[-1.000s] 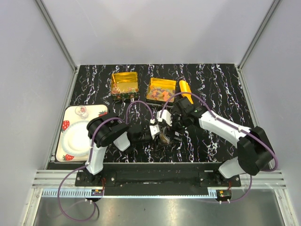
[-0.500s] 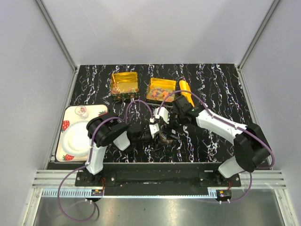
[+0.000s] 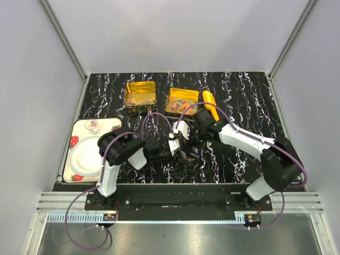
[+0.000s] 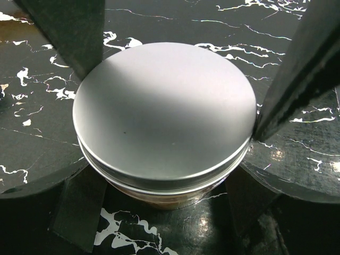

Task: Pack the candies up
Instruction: Close the bottle lid on the packing bottle, then screw the bottle lid onto the packing bottle.

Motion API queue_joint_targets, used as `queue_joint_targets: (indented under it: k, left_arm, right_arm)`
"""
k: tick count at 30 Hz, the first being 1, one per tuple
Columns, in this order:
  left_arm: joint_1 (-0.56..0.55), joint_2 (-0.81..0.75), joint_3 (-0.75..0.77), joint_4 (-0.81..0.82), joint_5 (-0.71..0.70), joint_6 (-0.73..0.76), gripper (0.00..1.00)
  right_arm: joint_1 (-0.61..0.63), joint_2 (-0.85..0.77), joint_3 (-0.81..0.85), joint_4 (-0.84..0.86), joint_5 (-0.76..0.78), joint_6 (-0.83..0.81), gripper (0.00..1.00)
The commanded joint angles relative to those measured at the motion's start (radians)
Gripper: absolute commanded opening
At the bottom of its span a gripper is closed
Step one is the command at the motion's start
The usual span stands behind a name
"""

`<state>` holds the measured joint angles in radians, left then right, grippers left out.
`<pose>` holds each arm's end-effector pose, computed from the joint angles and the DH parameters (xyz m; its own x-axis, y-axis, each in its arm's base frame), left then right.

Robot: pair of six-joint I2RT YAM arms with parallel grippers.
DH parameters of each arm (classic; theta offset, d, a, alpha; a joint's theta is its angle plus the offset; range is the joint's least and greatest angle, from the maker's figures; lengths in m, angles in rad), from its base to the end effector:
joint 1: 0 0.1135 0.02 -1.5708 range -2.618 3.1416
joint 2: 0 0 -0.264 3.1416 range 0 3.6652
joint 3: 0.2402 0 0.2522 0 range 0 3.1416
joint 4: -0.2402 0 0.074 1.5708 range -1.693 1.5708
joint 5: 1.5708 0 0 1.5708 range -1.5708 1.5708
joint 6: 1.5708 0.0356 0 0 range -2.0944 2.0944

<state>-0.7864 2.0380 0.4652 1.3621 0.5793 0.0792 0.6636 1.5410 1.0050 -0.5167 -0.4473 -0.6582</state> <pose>0.1981 -0.2260 0.0824 -0.0705 0.1644 -0.9839 0.9791 0.1998 -0.0368 0.2315 0.2006 0.2117 -0.0985 -0.7771 -0.6216 -0.9915 0.1302 -0.0057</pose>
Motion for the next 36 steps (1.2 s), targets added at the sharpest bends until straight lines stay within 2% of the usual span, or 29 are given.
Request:
queue_joint_targets:
  k: [1,24,28,36]
  left_arm:
    - [-0.001,0.025,0.009,0.304,0.028,-0.013,0.84]
    - [-0.001,0.027,0.01,0.304,0.027,-0.01,0.83]
    - [0.001,0.025,0.006,0.304,0.033,-0.006,0.83]
    - [0.001,0.019,0.003,0.304,0.037,-0.001,0.83]
  right_arm:
    - [0.018,0.002,0.027,0.058,-0.005,0.014,0.98]
    - [0.007,-0.133,0.027,-0.048,-0.027,-0.044,1.0]
    - [-0.027,-0.121,0.011,0.01,-0.028,-0.035,1.0]
    - [-0.033,-0.078,-0.003,0.162,0.094,0.038,1.0]
